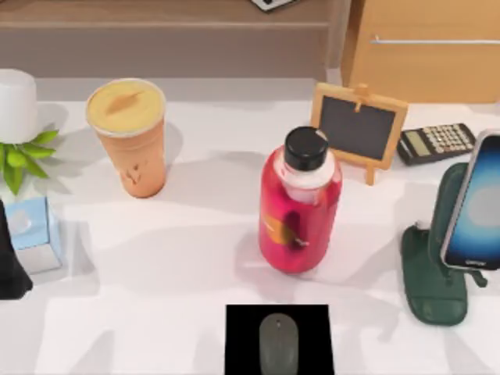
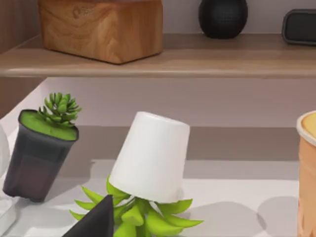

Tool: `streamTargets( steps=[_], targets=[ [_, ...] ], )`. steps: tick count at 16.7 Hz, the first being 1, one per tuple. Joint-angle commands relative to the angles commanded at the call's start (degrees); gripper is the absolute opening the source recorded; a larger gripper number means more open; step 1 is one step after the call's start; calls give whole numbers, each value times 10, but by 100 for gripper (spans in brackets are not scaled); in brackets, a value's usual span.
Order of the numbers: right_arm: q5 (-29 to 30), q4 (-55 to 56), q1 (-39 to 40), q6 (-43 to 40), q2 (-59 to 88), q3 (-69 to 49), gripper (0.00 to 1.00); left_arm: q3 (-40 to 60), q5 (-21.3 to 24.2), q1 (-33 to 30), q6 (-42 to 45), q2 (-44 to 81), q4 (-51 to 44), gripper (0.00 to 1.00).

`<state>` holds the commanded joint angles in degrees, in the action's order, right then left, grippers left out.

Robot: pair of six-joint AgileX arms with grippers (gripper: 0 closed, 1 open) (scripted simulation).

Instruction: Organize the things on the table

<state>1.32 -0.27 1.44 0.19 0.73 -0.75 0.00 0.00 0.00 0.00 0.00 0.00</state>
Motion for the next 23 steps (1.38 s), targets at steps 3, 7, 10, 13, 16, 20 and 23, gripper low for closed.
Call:
streamTargets(
  steps=[3,7,10,13,16,20,23],
  targets=[
    [-13,3,-14,-2,-7,7,100,0,0,0,0,0,0,100],
    [-13,3,-14,-2,-7,7,100,0,0,0,0,0,0,100],
    [-13,3,-14,-2,-7,7,100,3,-11,-13,-3,34,27,100],
    [-13,3,-14,-2,-7,7,100,11,-36,-45,-10,116,92,100],
    [-13,3,-14,-2,-7,7,100,24,-68,-92,-19,236,185,100],
    [-13,3,-14,-2,-7,7,100,50,-117,-167,-30,436,336,100],
    [-13,3,-14,-2,-7,7,100,78,-151,-220,-34,609,458,100]
  ],
)
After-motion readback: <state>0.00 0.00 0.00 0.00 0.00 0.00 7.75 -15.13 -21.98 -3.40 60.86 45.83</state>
